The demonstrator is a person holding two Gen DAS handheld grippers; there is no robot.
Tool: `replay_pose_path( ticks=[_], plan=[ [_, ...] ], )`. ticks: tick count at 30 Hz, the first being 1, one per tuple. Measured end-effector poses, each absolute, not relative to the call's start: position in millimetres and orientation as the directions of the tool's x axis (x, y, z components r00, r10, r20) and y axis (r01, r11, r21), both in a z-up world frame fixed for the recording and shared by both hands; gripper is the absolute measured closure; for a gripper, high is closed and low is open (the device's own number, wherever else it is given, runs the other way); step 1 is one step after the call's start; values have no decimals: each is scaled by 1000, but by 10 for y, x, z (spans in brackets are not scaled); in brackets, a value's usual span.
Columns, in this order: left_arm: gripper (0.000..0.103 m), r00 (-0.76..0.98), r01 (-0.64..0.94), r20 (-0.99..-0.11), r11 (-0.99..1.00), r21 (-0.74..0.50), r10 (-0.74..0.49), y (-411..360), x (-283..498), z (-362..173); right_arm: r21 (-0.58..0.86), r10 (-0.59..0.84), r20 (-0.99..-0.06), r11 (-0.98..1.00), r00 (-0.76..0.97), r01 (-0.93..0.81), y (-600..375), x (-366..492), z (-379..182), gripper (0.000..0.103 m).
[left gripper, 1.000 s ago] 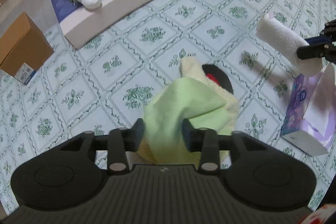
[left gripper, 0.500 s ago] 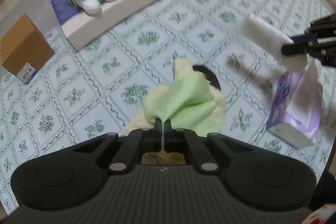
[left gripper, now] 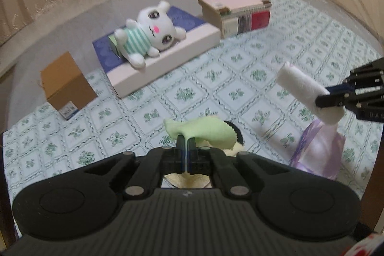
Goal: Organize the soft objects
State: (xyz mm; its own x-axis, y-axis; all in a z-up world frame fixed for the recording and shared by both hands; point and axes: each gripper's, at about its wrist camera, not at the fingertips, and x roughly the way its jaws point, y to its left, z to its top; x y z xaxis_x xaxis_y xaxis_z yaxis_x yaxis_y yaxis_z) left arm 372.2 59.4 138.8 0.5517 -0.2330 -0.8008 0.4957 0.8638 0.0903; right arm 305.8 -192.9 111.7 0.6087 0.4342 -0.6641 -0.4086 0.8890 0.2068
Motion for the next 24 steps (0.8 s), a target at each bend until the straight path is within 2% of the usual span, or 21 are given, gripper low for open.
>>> replay_pose_path(
  ticks=[13,24],
  plan=[
    [102,703,369,-685,921,124,-189,954,2569,1999,264,526,-578,844,624,-467,-1578,2227,1636,94],
    [102,783,198,-616,973,118,-85,1618,1469,1906,330,599,-532,797,599,-505,-1196,1588,1612,94]
  ],
)
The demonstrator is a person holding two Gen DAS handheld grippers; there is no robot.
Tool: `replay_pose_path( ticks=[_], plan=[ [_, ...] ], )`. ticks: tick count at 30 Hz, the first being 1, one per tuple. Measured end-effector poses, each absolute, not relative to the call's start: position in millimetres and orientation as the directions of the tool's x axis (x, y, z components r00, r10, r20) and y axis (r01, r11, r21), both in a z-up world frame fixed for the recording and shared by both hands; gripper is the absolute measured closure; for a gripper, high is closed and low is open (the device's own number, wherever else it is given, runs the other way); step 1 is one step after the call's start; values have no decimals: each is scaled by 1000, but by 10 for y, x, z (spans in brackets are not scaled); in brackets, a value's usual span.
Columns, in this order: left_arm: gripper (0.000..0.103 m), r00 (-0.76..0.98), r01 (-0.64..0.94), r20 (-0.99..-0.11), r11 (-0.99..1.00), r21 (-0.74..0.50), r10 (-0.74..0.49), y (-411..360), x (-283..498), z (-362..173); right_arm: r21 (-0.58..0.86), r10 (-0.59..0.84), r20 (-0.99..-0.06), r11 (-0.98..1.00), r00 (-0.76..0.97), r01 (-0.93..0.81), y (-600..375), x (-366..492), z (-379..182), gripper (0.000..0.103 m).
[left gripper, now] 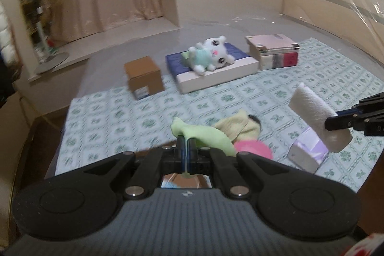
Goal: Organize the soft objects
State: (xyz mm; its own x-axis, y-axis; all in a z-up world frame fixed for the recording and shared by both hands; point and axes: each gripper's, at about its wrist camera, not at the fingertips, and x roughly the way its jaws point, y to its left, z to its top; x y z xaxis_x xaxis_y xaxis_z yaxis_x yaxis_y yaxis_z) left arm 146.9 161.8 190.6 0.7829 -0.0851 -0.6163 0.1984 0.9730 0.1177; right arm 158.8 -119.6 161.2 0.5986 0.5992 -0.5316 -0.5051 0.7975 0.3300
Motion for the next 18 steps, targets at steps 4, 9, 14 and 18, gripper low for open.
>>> replay_pose_path(
  ticks=[4,9,14,18],
  plan=[
    [102,788,134,-612,988,73,-62,1872,1138,1764,376,637,-511,770,577,-516,-1057,1396,1540,94],
    [102,787,71,-616,997,42,-30,2069,799,1603,416,676,-499,736,543,-534,-832,1191,1442,94],
    [102,798,14,-602,1000,-12,-18,2171,542,1487,423,696,-507,715,509,-556,-572,1040,1353,94],
    [102,799,-5,-601,999,-45,-23,2207,426,1388,430,706,-524,702,477,-567,-393,997,1237,94]
  ],
)
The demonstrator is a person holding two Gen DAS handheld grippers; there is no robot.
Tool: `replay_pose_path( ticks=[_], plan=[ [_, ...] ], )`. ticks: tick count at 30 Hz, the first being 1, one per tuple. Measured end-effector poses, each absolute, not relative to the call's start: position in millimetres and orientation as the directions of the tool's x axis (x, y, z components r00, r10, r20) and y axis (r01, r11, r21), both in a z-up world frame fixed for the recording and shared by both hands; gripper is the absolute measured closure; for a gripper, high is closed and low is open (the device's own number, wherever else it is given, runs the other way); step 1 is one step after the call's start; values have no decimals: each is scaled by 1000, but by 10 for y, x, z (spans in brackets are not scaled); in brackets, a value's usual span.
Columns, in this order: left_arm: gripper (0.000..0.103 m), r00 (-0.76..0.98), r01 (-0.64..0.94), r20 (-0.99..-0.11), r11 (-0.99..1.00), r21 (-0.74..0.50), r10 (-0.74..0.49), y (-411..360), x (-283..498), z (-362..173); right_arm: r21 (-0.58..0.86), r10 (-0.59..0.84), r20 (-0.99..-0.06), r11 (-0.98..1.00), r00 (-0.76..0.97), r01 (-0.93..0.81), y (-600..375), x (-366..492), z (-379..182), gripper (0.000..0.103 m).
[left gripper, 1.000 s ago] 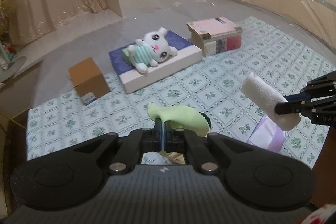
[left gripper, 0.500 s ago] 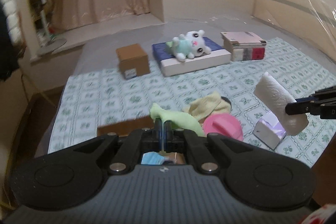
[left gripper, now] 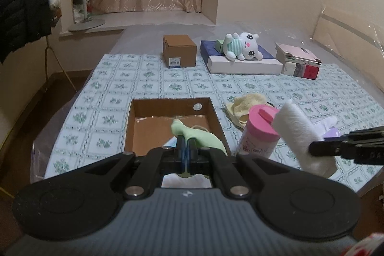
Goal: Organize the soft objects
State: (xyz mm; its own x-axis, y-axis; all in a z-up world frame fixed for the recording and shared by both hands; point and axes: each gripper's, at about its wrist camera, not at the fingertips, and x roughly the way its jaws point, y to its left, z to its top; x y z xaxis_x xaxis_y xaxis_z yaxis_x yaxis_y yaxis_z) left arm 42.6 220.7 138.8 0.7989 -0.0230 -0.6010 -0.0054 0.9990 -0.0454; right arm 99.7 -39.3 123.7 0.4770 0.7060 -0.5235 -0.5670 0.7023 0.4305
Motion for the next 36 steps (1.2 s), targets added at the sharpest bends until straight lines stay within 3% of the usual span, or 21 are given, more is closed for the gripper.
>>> replay_pose_path(
  ticks=[36],
  plan=[
    [102,706,-42,-708,995,-91,-35,2559,595,564,428,673,-656,704,341,-567,571,1204,411,94]
  ],
)
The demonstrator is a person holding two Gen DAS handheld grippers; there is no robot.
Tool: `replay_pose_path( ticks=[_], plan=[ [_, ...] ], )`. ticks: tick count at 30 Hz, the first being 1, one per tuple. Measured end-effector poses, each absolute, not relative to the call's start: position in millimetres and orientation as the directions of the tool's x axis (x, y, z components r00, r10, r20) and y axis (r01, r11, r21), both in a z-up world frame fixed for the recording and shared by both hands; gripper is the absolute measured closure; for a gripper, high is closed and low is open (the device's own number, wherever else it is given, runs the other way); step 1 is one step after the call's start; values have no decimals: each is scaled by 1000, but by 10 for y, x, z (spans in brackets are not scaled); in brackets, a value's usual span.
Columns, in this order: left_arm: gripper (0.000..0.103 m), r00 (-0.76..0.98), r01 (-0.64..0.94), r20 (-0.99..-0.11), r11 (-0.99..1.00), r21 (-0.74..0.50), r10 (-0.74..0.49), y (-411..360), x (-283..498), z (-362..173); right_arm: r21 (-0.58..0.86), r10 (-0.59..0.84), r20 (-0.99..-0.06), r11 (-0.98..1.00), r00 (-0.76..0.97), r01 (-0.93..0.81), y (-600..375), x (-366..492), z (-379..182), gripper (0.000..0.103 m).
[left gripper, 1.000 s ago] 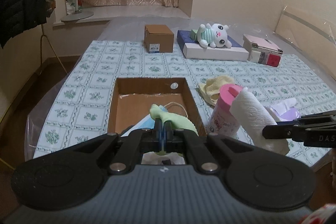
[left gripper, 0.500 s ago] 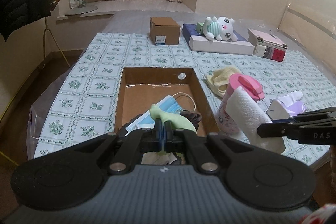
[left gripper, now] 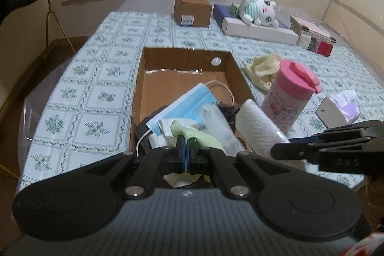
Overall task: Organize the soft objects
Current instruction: 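Lower the green cloth into the box and open the left tool while the right tool releases the white towel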
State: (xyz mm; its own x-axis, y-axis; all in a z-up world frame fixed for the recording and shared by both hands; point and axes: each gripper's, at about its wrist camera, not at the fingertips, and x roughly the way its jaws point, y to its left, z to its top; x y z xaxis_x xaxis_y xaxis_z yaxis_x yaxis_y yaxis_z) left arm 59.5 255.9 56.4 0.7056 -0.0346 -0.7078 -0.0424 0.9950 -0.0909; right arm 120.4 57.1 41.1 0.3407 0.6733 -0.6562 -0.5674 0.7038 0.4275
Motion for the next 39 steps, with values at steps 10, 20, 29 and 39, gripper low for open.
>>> replay_pose_path(
  ticks=[10,20,29,39],
  plan=[
    [102,665,-29,-745,995,-95,-52,2596,844,243,386,631,-711,719,310,-578,894,1374,11,94],
    [102,638,-23,-768,996,-88,-53,2588,1052,22,326,588,-736,742,335,-585,1019,1501,-190,94],
    [102,636,-42,-771,995,-92,-45,2613,1005,7,350,613,-721,724,323,-594,1005,1458,-191,94],
    [84,659,-66,-752,995,-76,-13,2617,824,137,346,643,-685,701,343,-623,893,1285,-4,58]
  ],
)
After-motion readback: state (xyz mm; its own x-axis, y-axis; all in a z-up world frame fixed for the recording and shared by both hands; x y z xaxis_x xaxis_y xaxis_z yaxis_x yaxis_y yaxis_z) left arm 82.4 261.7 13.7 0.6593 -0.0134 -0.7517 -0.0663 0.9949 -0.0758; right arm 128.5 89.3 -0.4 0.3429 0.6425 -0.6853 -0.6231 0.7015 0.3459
